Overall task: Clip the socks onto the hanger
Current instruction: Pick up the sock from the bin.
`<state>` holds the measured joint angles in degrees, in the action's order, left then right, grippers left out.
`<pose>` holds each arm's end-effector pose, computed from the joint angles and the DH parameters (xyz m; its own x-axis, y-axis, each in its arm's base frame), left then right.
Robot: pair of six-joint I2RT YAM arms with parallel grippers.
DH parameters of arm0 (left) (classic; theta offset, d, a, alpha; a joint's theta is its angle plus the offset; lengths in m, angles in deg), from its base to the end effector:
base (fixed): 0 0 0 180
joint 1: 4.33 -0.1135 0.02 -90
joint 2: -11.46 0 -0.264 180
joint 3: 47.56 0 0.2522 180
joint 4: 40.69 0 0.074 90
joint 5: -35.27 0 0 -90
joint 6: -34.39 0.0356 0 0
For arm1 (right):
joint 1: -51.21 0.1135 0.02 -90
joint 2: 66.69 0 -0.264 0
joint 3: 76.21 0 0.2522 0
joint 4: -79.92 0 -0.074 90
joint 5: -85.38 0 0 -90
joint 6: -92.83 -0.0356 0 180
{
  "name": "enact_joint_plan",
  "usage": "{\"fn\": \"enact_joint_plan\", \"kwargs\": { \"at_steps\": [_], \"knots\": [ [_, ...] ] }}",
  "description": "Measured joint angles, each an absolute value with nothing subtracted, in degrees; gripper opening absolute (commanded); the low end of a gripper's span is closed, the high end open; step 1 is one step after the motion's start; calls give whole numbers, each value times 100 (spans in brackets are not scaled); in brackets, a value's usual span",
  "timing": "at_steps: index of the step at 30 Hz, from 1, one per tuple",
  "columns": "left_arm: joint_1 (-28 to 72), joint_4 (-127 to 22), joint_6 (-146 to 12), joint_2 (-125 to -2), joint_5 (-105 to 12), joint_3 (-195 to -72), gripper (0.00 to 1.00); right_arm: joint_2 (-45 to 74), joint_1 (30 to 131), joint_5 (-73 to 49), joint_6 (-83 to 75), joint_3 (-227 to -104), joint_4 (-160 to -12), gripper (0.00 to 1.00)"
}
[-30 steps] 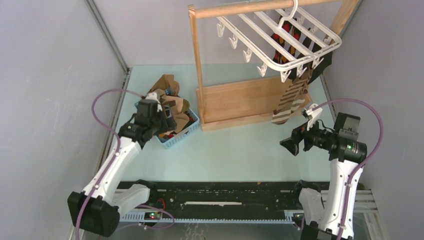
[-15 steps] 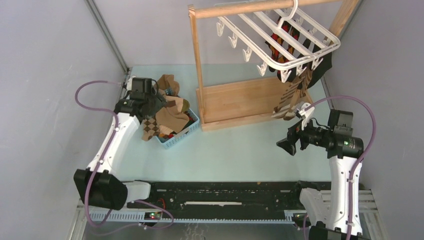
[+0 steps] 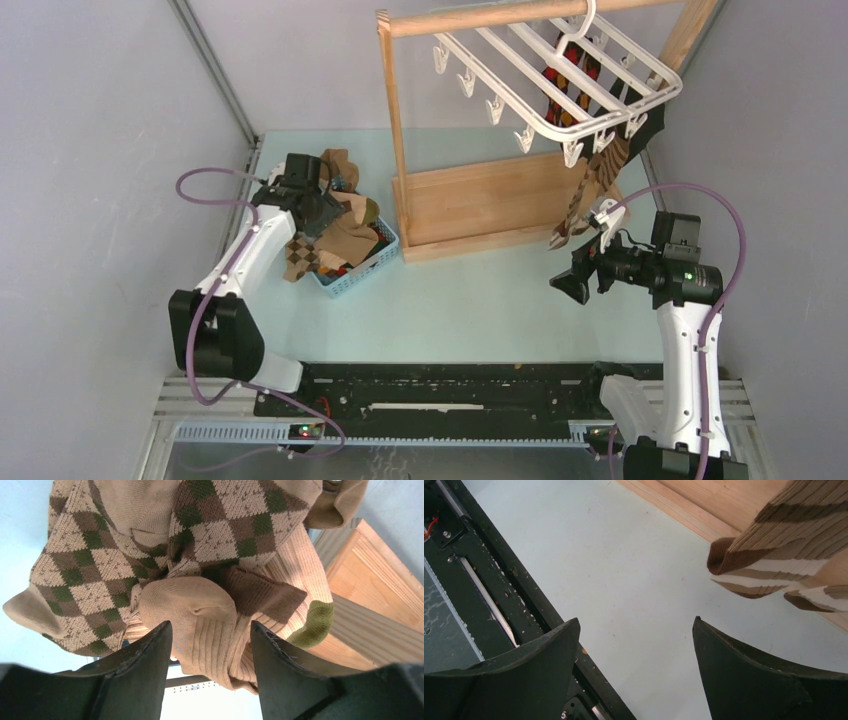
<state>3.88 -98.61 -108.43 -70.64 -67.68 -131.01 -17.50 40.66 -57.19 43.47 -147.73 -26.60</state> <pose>0.2938 -0.0343 0.2902 -0.5127 -0.7105 -0.4819 -0.6479 0.6885 -0.3259 0.1435 0.0020 0.3347 -0.3345 -0.3404 -0.8788 -0.7858 0.6155 0.0607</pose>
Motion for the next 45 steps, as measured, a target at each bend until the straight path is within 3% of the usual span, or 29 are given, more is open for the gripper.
{"fn": "enact_joint_plan", "kwargs": {
  "at_steps": [5, 45],
  "knots": [
    [388, -9833, -10898, -7224, -6768, -13101, 57, -1750, 4075, -5717, 4343, -14773, -2660, 91],
    [388, -9829, -10552, -6927, -6808, -13101, 63, -1763, 3998, -5610, 4400, -14471, -2653, 91]
  ]
}}
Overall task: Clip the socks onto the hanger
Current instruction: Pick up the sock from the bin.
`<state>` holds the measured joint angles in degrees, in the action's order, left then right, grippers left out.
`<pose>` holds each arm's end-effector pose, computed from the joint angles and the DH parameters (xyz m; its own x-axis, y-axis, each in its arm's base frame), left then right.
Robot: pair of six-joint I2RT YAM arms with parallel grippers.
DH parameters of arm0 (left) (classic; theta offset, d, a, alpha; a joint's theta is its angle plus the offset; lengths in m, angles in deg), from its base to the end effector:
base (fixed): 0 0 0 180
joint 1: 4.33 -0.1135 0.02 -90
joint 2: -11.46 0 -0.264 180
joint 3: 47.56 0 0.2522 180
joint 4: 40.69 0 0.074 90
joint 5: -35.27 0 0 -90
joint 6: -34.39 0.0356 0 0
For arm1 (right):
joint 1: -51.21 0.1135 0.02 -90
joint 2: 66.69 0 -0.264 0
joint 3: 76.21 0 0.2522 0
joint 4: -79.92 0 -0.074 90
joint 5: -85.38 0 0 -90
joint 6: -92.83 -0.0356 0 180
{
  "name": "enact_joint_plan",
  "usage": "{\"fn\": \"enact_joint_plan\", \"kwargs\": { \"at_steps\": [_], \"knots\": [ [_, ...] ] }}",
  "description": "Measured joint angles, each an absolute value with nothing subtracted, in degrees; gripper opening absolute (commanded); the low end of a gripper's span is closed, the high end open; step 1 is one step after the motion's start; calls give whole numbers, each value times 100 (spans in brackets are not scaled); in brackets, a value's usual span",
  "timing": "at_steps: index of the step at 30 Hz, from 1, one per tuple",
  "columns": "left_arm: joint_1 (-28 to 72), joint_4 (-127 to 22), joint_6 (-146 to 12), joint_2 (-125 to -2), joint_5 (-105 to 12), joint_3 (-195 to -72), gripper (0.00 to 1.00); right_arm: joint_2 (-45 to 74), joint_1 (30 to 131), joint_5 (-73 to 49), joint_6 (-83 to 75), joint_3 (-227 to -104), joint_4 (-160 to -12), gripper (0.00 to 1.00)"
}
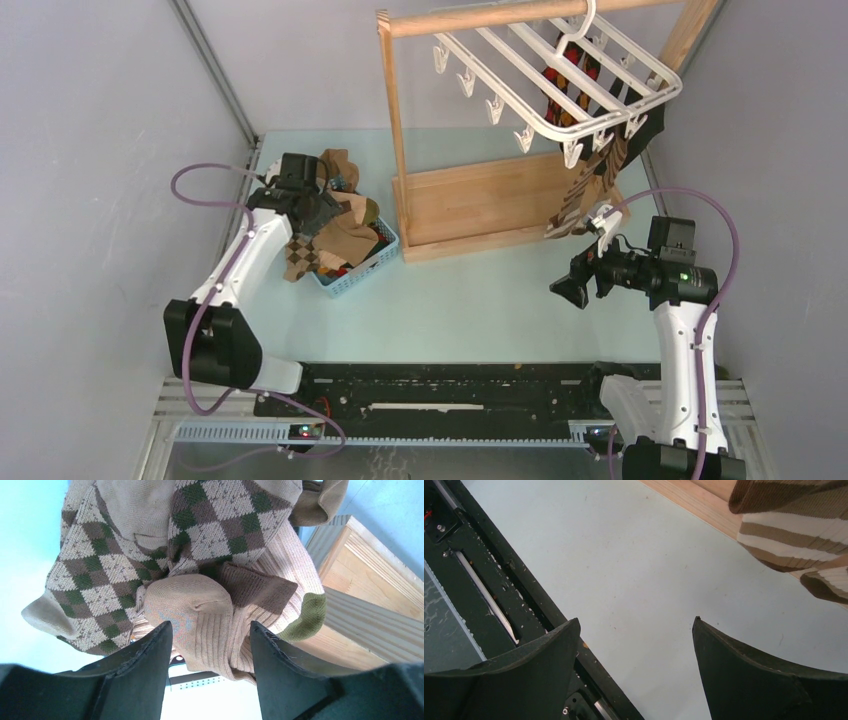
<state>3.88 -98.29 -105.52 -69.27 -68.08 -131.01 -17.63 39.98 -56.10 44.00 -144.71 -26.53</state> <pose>0.2901 -0.0335 0.2972 -0.5271 -0.6760 -0.5150 -0.6145 0.7217 -0.3185 0.1439 -0.0002 0.3189 -0.3819 -0.3422 -0.8586 -0.7705 0.6309 0.0912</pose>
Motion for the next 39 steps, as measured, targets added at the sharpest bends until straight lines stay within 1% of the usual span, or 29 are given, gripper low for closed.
{"fn": "enact_joint_plan", "kwargs": {
  "at_steps": [18, 39],
  "knots": [
    [388, -9750, -10205, -6712, -6803, -13081, 63, -1813, 3992, -5588, 4441, -14401, -2653, 91],
    [388, -9400, -9809, -6367, -6606, -12762, 62, -1824, 3992, -5566, 4478, -14353, -2642, 91]
  ]
}}
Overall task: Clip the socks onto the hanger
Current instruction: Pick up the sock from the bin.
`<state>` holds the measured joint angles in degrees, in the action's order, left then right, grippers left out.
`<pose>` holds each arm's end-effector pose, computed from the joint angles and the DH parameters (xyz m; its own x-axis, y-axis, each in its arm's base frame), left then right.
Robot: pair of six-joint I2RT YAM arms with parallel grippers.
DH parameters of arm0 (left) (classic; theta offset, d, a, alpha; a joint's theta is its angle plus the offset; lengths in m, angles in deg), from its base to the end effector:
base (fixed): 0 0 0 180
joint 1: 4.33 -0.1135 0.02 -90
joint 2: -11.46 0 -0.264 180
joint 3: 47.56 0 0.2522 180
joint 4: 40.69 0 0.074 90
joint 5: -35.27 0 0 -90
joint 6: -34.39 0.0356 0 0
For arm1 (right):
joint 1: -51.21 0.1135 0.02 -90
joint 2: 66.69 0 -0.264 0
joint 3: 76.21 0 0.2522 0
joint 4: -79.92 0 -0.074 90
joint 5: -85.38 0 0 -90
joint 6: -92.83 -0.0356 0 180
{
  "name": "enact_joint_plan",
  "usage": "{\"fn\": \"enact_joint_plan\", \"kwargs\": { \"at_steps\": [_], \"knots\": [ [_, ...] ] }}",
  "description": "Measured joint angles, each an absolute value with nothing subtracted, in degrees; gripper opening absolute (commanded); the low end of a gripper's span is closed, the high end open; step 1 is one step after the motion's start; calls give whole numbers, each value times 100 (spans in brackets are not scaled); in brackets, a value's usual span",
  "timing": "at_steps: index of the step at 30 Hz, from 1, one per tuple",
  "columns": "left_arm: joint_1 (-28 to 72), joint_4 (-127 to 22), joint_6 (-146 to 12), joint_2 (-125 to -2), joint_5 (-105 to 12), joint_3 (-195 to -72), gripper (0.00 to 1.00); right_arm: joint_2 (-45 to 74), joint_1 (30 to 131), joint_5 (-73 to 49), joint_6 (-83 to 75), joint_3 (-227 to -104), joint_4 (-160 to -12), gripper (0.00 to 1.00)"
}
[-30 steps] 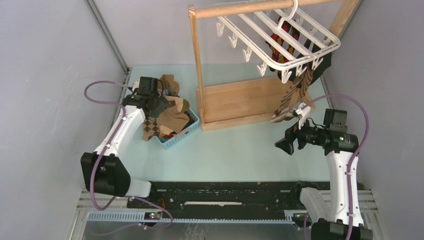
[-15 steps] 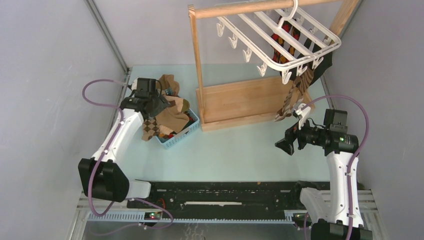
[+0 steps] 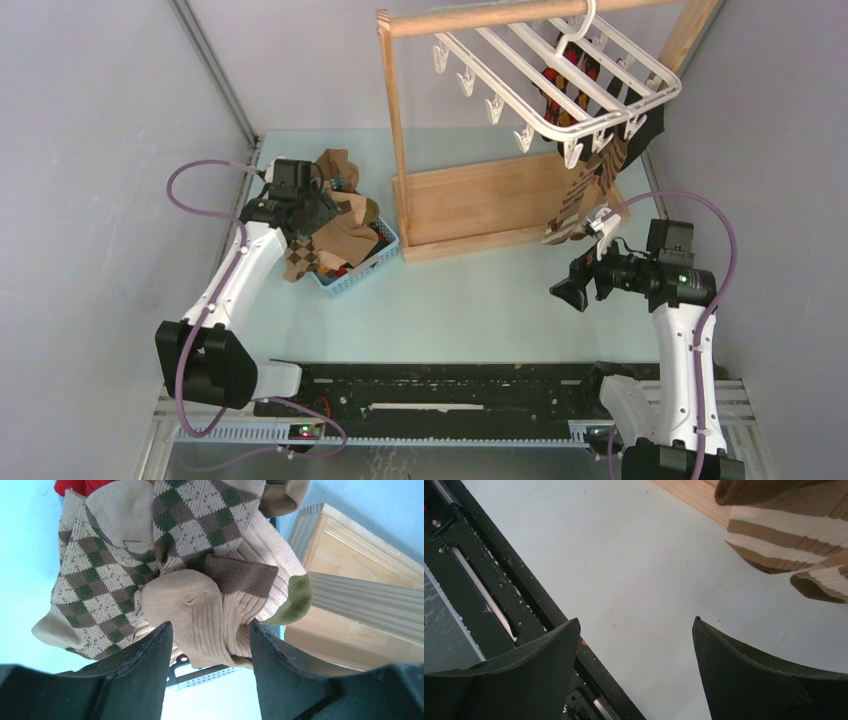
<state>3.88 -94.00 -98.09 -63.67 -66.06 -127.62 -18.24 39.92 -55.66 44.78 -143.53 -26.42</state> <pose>0.2740 -0.0325 0.3089 -0.5530 -0.5892 -0.5890 -0.4917 0.8016 -0.3402 0.1418 -0.0001 0.3139 -0.3843 -0.3519 -0.8535 -0.7710 0.6308 0.0871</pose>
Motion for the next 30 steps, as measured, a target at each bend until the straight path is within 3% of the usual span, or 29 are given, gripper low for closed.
{"fn": "enact_joint_plan", "kwargs": {
  "at_steps": [30],
  "knots": [
    [388, -9094, -9545, -6280, -6311, -12577, 59, -1835, 3992, -5479, 4509, -14336, -2640, 91]
  ]
}}
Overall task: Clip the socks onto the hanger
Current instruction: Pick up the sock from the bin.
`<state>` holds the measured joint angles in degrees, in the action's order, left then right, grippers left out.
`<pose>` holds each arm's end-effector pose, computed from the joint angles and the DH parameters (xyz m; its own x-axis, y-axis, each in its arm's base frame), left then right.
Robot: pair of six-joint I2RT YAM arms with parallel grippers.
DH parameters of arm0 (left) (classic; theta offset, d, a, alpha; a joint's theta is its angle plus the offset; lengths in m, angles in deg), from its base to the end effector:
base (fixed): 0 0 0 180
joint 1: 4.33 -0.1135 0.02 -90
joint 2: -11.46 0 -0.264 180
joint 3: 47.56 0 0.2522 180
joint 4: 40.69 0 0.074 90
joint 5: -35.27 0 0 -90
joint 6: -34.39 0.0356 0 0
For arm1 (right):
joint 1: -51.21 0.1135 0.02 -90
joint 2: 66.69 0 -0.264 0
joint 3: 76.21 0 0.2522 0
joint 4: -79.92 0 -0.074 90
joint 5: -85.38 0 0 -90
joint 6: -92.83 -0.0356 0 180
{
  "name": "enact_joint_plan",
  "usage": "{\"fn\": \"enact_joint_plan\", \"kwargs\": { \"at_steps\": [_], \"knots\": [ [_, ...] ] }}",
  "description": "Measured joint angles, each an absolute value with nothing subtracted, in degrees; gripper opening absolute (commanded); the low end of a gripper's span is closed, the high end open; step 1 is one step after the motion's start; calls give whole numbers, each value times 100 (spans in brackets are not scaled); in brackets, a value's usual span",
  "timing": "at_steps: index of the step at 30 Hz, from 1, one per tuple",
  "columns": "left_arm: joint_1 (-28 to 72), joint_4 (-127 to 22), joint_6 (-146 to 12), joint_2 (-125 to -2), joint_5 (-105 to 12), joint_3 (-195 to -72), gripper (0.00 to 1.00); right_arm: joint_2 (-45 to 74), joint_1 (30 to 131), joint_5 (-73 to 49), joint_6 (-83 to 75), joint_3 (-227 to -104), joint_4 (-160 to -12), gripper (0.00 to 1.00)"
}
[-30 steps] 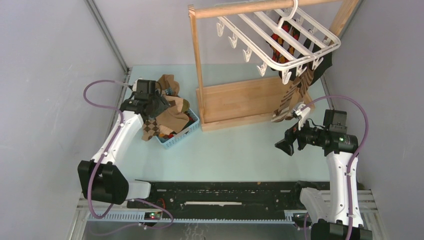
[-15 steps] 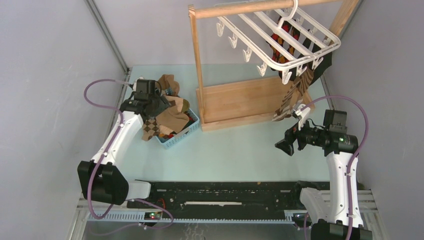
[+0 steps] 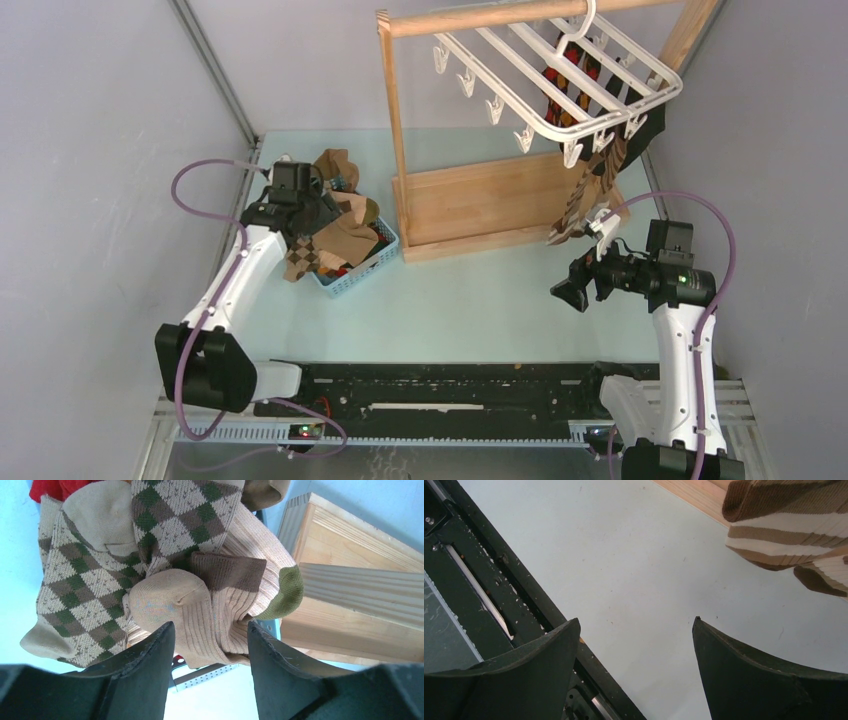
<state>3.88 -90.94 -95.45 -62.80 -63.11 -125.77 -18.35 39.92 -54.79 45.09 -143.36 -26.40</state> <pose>0.2734 -0.0342 0.3060 -0.5761 -0.5572 -0.5980 -0.4265 0.8290 -0.3617 0.1416 -0.0004 0.3129 -0.3865 -0.3621 -0.8483 -0.7673 0.6366 0.0779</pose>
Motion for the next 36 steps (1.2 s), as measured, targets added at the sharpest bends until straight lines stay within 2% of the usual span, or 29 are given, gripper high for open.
{"fn": "enact_joint_plan", "kwargs": {
  "at_steps": [16, 19, 22, 25, 26, 31, 36],
  "knots": [
    [388, -8974, -9462, -6474, -6362, -12577, 57, -1831, 3992, -5463, 4516, -14279, -2638, 91],
    [388, -8976, -9462, -6610, -6408, -12577, 47, -1837, 3992, -5466, 4516, -14248, -2638, 91],
    [388, -8978, -9466, -6765, -6451, -12577, 33, -1844, 3992, -5466, 4516, -14213, -2634, 91],
    [388, -8974, -9455, -6872, -6462, -12577, 8, -1852, 3992, -5466, 4518, -14209, -2634, 91],
    [388, -8972, -9429, -6879, -6462, -12577, 3, -1859, 3992, -5466, 4518, -14209, -2634, 91],
    [388, -8983, -9265, -6710, -6429, -12574, 0, -1940, 3987, -5494, 4546, -14209, -2625, 91],
    [388, -9005, -8848, -5904, -6196, -12577, 0, -2043, 3970, -5680, 4680, -14209, -2513, 91]
  ]
}}
